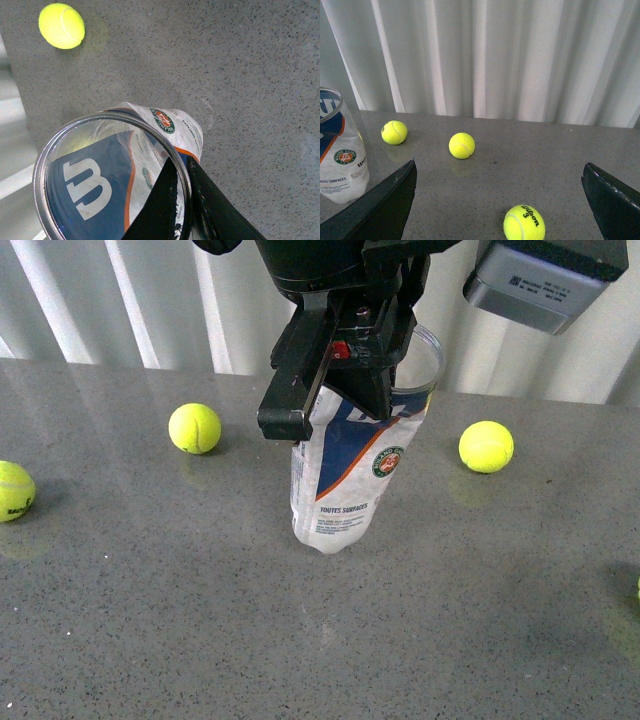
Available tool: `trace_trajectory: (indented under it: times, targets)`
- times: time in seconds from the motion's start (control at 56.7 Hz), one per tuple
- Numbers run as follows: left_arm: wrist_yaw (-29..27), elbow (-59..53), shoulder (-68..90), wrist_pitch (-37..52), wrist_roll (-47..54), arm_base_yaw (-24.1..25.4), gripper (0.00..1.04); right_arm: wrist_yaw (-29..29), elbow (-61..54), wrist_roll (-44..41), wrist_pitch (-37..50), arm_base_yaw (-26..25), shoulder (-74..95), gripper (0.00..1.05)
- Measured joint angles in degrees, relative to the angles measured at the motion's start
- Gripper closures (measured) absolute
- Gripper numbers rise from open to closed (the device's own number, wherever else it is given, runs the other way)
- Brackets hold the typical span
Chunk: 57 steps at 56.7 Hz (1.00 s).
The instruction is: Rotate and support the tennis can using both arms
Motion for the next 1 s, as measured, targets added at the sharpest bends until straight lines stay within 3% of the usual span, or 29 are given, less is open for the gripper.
trace_trajectory:
  times: [0.317, 0.864, 1.005]
  targets:
    - [5.1, 2.5, 3.9, -0.6, -7.9, 1.7, 1.0, 0.0, 0.0, 0.0, 0.0, 0.0, 0.0, 0.07]
    - [4.2, 2.3, 6.6, 4.1, -11.8, 2.0, 1.0, 0.0, 0.0, 0.0, 0.0, 0.0, 0.0, 0.07]
    - [3.8, 1.8, 6.6, 4.9, -12.4, 2.0, 0.68, 0.0, 0.0, 0.0, 0.0, 0.0, 0.0, 0.07]
